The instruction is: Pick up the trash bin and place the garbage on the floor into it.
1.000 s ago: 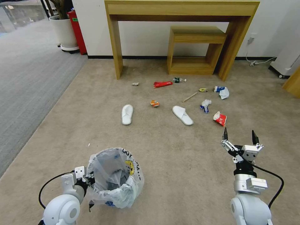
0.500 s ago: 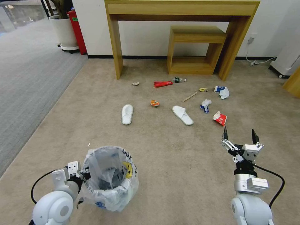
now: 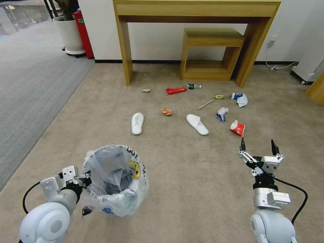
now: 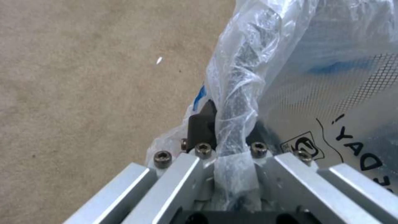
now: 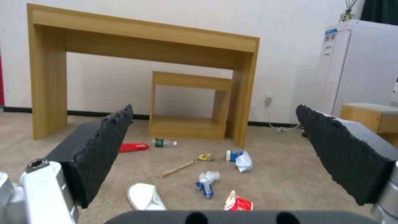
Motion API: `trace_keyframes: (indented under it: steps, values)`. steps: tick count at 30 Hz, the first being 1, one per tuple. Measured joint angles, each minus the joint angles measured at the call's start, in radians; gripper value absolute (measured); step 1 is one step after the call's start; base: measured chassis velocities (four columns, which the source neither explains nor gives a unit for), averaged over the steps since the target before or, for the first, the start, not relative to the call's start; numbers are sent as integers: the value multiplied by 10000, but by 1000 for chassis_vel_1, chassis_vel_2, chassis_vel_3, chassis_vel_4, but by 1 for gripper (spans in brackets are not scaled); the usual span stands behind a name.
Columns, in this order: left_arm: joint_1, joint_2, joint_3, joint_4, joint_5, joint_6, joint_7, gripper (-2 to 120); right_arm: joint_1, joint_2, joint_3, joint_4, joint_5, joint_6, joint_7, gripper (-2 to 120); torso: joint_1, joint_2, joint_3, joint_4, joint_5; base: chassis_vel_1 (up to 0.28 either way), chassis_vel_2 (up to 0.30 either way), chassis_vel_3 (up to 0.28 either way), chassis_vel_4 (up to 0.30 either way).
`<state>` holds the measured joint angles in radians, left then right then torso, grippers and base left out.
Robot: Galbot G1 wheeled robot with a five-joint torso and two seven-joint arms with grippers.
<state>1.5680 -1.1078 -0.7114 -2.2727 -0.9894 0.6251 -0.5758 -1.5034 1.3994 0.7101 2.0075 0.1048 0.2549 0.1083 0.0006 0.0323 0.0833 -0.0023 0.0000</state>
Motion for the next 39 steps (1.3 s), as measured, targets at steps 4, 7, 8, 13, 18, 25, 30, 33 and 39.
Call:
trace_keyframes:
  steps: [4, 7, 8, 13, 18, 25, 30, 33, 39]
  values:
    - [82, -58, -208, -166, 12, -9, 53, 1, 25, -45, -50, -1, 37, -25, 13, 100, 0, 0, 0, 0, 0, 0, 0, 0, 0]
    - [177, -61, -314, -260, 28, -14, 95, 1, 38, -67, -70, -27, 47, -26, 15, 100, 0, 0, 0, 0, 0, 0, 0, 0, 0]
    - [210, -60, -352, -295, 35, -16, 109, 1, 41, -76, -70, -32, 58, -26, 15, 100, 0, 0, 0, 0, 0, 0, 0, 0, 0]
    - [351, -10, -363, -351, 76, -23, 132, 1, 41, -108, -73, -17, 136, -89, 22, 100, 0, 0, 0, -1, 0, 0, 0, 0, 0]
    - [442, 122, -228, -250, 114, -20, 136, 1, 42, -109, -76, -13, 232, -122, 48, 100, 0, 0, 0, -1, -1, 0, 0, 0, 0]
    - [432, 370, -105, -113, 81, 27, 118, 1, 88, -78, -71, -26, 473, -139, 166, 100, 0, 0, 0, -1, 0, 0, 0, 0, 0]
    - [342, 387, -24, -18, 65, 27, 110, 1, 111, -55, -125, 86, 638, -237, 338, 100, -1, 0, 0, -1, -1, 0, 0, 0, 0]
    - [320, 401, -12, 16, 66, 27, 108, 1, 145, -39, -129, 111, 640, -259, 418, 100, 0, 0, 0, 0, 0, 0, 0, 0, 0]
    - [255, 447, -12, 105, 67, 21, 108, 1, 125, -43, -58, 156, 623, -283, 419, 100, 0, 0, -1, 0, -1, 0, 0, 0, 0]
